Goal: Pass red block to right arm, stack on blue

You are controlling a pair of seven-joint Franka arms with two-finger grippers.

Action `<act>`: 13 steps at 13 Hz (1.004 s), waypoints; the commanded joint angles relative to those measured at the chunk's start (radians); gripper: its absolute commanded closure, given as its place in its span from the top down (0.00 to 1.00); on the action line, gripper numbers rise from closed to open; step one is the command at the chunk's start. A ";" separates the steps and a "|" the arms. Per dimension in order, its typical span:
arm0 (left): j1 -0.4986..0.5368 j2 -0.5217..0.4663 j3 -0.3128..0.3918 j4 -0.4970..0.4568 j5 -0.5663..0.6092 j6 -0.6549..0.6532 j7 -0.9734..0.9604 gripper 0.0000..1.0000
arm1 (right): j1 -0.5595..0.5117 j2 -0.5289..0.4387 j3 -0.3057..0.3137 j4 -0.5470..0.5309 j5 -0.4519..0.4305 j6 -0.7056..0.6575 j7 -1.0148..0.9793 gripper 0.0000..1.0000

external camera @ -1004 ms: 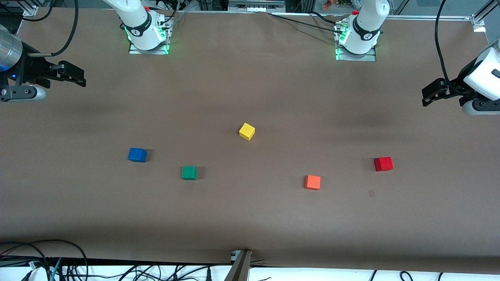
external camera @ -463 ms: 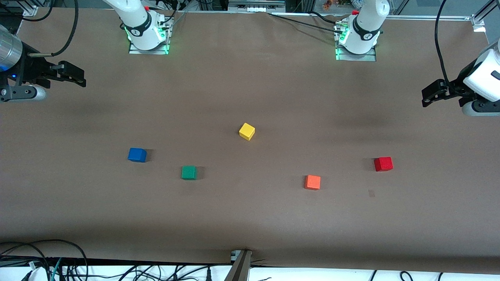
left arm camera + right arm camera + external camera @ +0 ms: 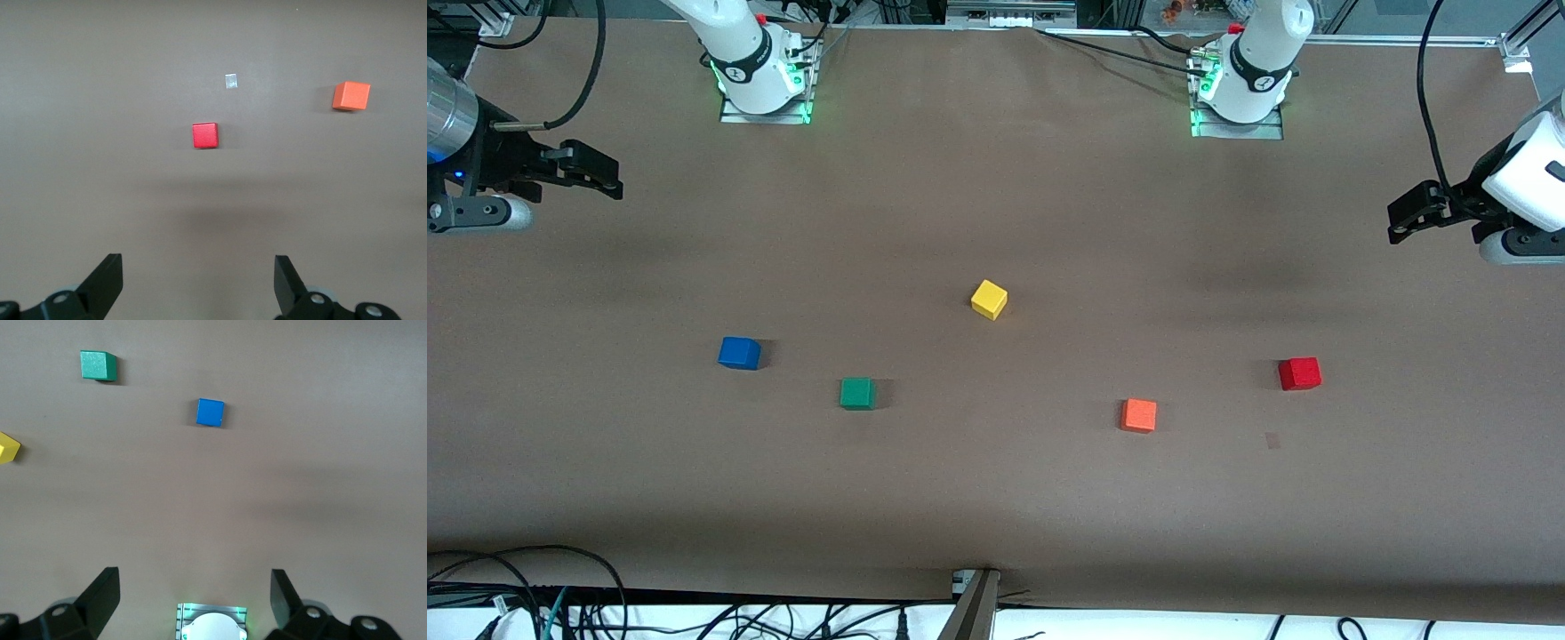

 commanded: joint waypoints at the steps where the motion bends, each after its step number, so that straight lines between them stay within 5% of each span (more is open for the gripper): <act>1: 0.003 -0.006 0.003 -0.006 -0.010 0.006 0.009 1.00 | -0.012 0.003 -0.002 0.005 0.015 0.002 -0.010 1.00; 7: 0.003 0.001 0.004 -0.015 0.010 -0.005 0.007 1.00 | -0.015 0.003 -0.005 0.005 0.012 0.003 -0.010 1.00; 13: -0.040 0.026 -0.042 0.053 0.250 -0.184 0.007 1.00 | -0.014 0.003 -0.004 0.007 0.016 0.015 -0.007 1.00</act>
